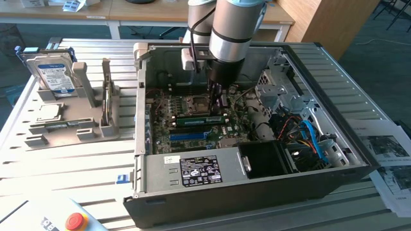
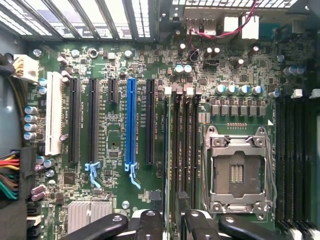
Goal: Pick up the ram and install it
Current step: 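Insert the ram into the slot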
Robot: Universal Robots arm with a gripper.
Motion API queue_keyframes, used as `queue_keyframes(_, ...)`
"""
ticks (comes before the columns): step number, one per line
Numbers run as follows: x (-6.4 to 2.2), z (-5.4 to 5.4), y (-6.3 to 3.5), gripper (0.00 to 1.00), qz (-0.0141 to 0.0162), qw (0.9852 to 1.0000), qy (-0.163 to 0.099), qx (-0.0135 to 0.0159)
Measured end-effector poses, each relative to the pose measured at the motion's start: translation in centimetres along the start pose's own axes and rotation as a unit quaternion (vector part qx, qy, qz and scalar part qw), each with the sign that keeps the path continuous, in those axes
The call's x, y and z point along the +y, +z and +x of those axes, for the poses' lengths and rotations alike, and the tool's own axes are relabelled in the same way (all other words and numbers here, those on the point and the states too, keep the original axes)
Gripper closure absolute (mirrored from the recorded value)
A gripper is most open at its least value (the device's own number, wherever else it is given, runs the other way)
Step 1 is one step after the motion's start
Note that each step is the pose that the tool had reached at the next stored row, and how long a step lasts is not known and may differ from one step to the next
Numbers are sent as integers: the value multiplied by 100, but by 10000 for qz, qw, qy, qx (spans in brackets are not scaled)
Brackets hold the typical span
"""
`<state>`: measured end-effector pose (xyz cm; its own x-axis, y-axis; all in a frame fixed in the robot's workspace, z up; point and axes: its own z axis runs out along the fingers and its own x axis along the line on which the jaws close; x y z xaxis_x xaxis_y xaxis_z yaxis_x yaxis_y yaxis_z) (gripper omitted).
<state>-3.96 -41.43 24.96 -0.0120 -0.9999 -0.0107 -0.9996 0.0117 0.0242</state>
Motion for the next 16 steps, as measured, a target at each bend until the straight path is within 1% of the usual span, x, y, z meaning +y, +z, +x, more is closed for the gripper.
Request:
queue_keyframes(7,3,-2,-143,75,0,10000,0,12)
queue_keyframes(16,9,-4,-380,75,0,10000,1,39)
